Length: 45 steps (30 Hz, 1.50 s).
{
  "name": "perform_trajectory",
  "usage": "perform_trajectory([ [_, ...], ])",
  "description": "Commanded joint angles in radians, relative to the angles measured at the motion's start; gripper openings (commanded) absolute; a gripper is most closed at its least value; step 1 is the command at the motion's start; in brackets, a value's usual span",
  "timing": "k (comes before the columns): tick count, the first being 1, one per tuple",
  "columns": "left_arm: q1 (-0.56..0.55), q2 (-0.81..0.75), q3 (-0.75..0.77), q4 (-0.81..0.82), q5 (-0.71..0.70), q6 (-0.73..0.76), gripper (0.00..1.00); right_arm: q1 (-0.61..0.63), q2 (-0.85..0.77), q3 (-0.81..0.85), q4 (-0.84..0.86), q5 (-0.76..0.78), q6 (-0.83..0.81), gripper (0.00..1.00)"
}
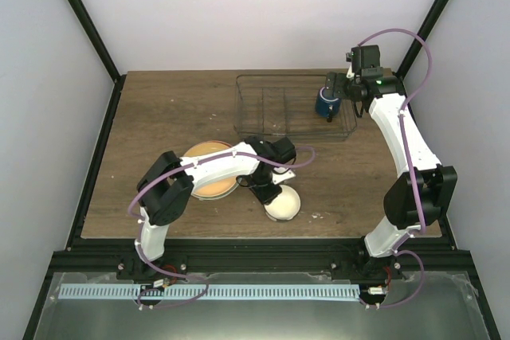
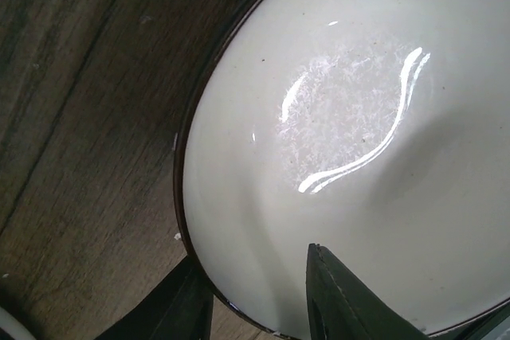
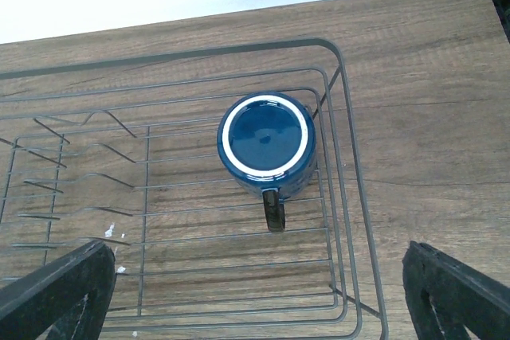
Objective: Load the mixed dishes into the dish rack
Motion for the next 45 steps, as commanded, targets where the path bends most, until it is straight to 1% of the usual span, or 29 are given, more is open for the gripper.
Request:
perform_trajectory([
  [1,0.0,0.023,-0.017,0.033,0.048,0.02,0.33,-0.008,-0.012,-0.01,0.002,0.018,-0.003,1.0],
  [3,0.0,0.031,-0.015,0.037,0.051,0.023,0.31,-0.009,-0.015,-0.012,0.002,0.021,-0.005,1.0],
  [12,0.0,0.054,-0.023,0.066,0.04,0.027,0.13,-0.009,-0.009,-0.009,0.002,0.016,-0.006,1.0],
  [18,0.0,0.049,-0.025,0.08,0.033,0.033,0.03,-0.008,-0.007,-0.009,0.003,0.018,-0.006,1.0],
  [24,0.015,0.007,-0.03,0.09,0.034,0.046,0.03,-0.009,0.0,0.0,0.002,-0.049,-0.005,1.0],
  [29,0.047,-0.085,-0.02,0.094,-0.001,0.034,0.02,-0.026,0.018,0.016,-0.006,-0.183,0.008,1.0],
  [34,0.118,-0.202,0.03,0.081,-0.108,0.045,0.02,-0.056,0.02,-0.008,-0.005,-0.3,0.033,1.0],
  [37,0.18,-0.255,0.071,0.113,-0.191,0.062,0.03,-0.081,0.01,-0.017,-0.003,-0.36,0.048,1.0],
  [40,0.264,-0.281,0.1,0.182,-0.227,0.078,0.03,-0.107,0.014,-0.016,-0.003,-0.483,0.047,1.0],
  [42,0.335,-0.275,0.113,0.247,-0.218,0.093,0.03,-0.117,0.024,-0.012,-0.004,-0.58,0.035,1.0],
  [44,0.389,-0.243,0.144,0.293,-0.203,0.118,0.02,-0.119,0.04,-0.007,-0.002,-0.724,0.008,1.0],
  [45,0.408,-0.216,0.17,0.302,-0.196,0.13,0.01,-0.119,0.051,-0.004,-0.002,-0.826,-0.01,1.0],
])
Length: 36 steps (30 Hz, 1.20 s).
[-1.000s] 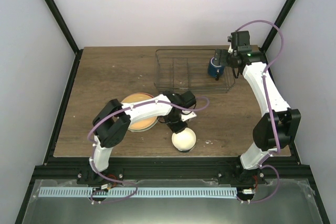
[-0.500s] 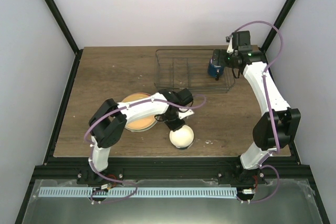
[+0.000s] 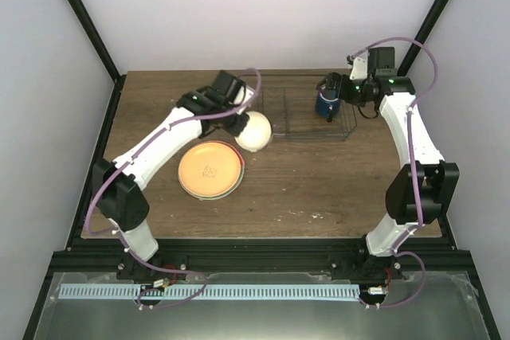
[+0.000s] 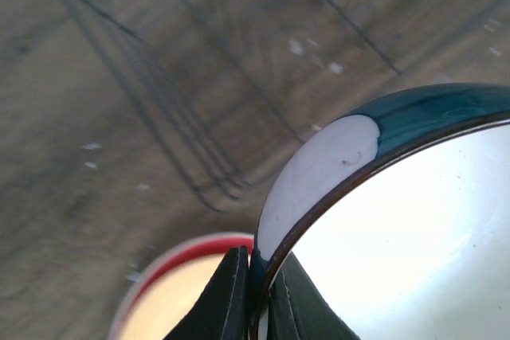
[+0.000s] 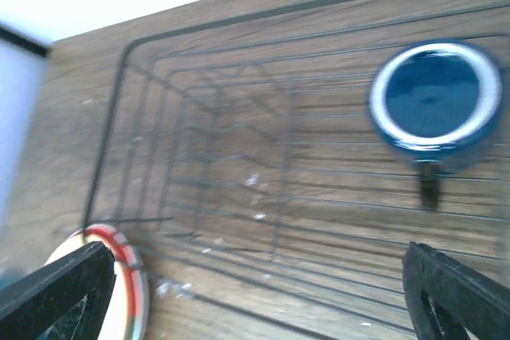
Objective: Load the mixed dishes into the dish rack
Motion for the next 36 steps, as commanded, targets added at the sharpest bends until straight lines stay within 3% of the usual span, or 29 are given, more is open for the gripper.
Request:
perform_trajectory([
  [1,0.096,0.079,0.104,0.133,0.001,0.063,0.01,-0.008,0.032,0.014,0.006,-0.433,-0.052,1.0],
  [5,0.123,0.182,0.236,0.177,0.026,0.115,0.01,-0.004,0.031,-0.04,0.116,-0.712,-0.014,1.0],
  [9,0.126,0.255,0.327,0.192,0.068,0.119,0.0,0.023,0.033,-0.039,0.12,-0.784,-0.023,1.0],
  [17,0.126,0.298,0.432,0.163,0.157,0.122,0.0,0.099,0.085,-0.031,0.007,-0.635,-0.115,1.0],
  [24,0.126,0.27,0.416,0.14,0.18,0.12,0.0,0.15,0.153,0.006,-0.019,-0.546,-0.137,1.0],
  [36,0.112,0.232,0.353,0.146,0.213,0.114,0.0,0.17,0.196,0.008,0.083,-0.579,-0.088,1.0],
])
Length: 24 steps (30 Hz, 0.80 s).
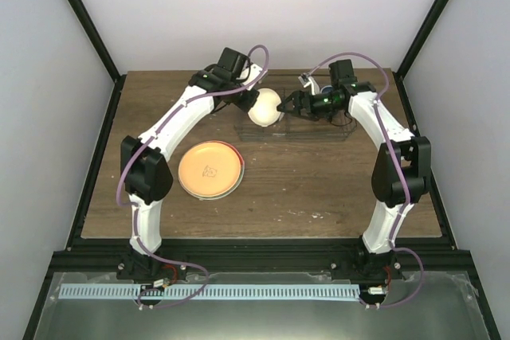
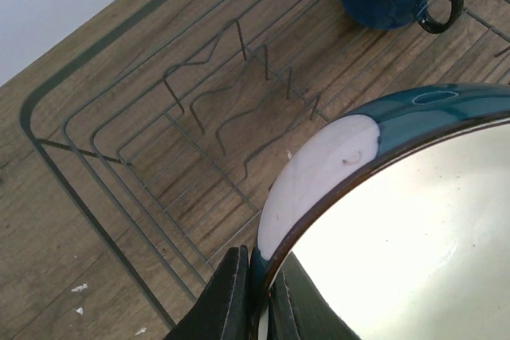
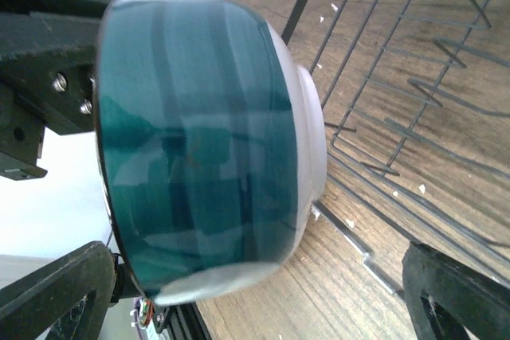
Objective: Load the mixed dishes into the dish rack
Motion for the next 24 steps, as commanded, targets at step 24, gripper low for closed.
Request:
perform_trajectory([
  [24,-0.053,-0.069,-0.001,0.051,0.094,-0.017,0.0,0.034,0.07,0.029,0.165,-0.15,0.065,0.72],
])
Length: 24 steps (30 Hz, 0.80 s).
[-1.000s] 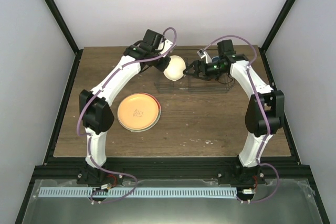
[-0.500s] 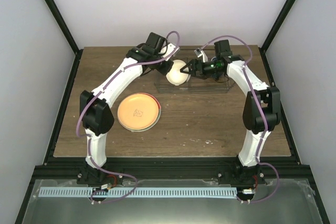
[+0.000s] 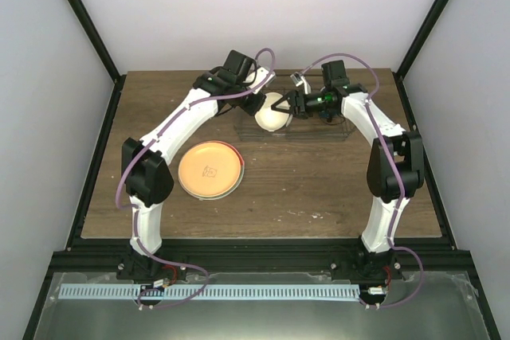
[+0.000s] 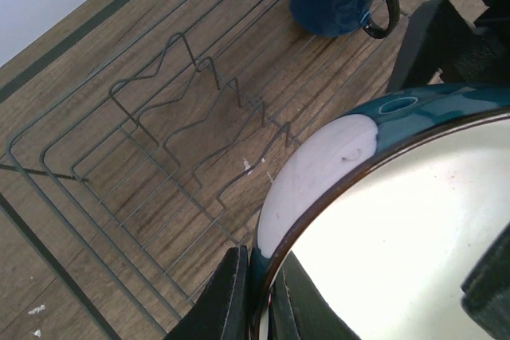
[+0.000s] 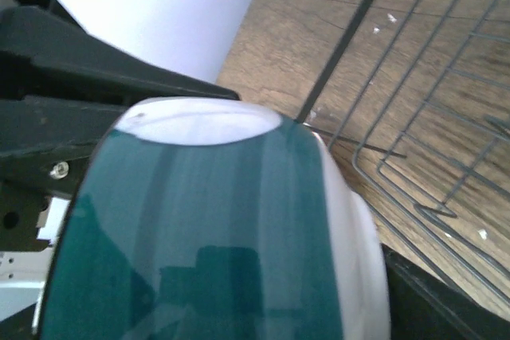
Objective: Load the mixed dishes into the dish rack
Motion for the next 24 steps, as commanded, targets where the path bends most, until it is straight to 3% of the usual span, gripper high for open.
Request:
perform_trajectory([
  [1,-0.008,-0.053,0.007,0.056,0.046,-0.008,0.0,0.006,0.012,0.028,0.016,-0.051,0.009,0.71],
  [7,-0.007,-0.046,0.004,0.06,0.036,-0.002,0.0,0.008,0.005,0.029,-0.001,-0.05,-0.009,0.68],
  [13,-0.007,-0.034,-0.014,0.078,0.02,0.002,0.0,0.008,0.013,0.034,-0.017,-0.066,-0.017,0.52],
  [16,-0.008,-0.029,-0.033,0.093,0.011,0.0,0.0,0.008,0.017,0.038,-0.022,-0.067,-0.021,0.38],
  [20,-0.007,-0.022,-0.053,0.113,0.01,-0.005,0.0,0.008,0.03,0.059,-0.04,-0.067,-0.029,0.35],
  [24,-0.007,-0.012,-0.074,0.13,0.005,-0.011,0.15,0.009,0.039,0.084,-0.05,-0.051,-0.035,0.33],
])
